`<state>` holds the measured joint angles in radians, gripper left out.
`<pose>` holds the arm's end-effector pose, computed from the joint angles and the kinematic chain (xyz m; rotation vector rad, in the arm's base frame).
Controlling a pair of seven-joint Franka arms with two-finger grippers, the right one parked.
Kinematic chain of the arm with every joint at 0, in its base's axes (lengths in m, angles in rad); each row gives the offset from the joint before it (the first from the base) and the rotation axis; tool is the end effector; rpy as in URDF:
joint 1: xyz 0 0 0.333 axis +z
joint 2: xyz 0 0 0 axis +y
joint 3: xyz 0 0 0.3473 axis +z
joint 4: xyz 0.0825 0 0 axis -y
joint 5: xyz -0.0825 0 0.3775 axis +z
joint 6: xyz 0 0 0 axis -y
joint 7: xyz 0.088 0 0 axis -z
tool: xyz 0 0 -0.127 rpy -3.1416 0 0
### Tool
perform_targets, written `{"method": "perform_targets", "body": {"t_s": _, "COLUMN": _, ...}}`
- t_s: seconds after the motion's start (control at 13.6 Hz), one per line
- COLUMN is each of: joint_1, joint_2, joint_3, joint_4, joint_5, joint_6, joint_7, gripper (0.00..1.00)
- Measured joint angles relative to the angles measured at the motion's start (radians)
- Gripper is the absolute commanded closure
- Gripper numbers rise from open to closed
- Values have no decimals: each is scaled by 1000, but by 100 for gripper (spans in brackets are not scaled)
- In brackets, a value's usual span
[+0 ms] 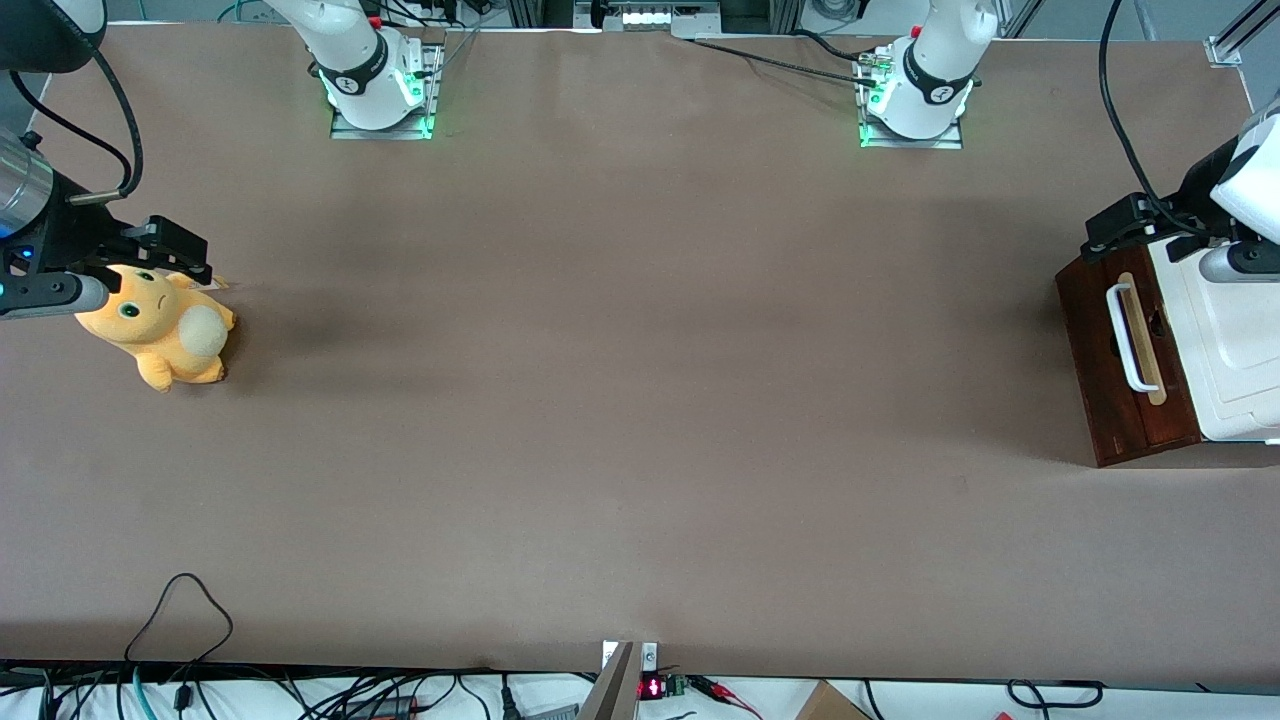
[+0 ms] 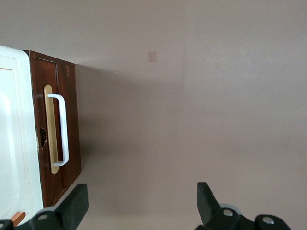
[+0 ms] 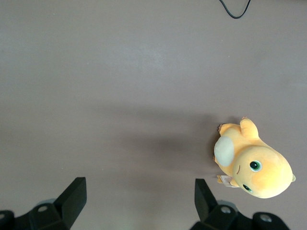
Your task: Open lower drawer with left arm only
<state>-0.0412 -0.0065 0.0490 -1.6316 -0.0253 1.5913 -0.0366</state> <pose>0.5453 0.0012 0.6129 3.1152 0.0706 -0.0532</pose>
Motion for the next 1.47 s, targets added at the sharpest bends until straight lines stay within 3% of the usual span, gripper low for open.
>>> {"method": "perform_targets", "body": {"t_s": 1.25, "joint_1": 19, "joint_2": 55, "joint_3": 17, "joint_4": 10, "joint_5": 16, "joint_6": -56, "joint_7": -17, "gripper": 0}}
{"method": "perform_targets", "body": {"t_s": 1.47, "joint_1": 51, "joint_2": 55, "joint_3": 21, "joint_4": 19, "joint_5": 46, "joint_6": -66, "joint_7": -17, "gripper": 0}}
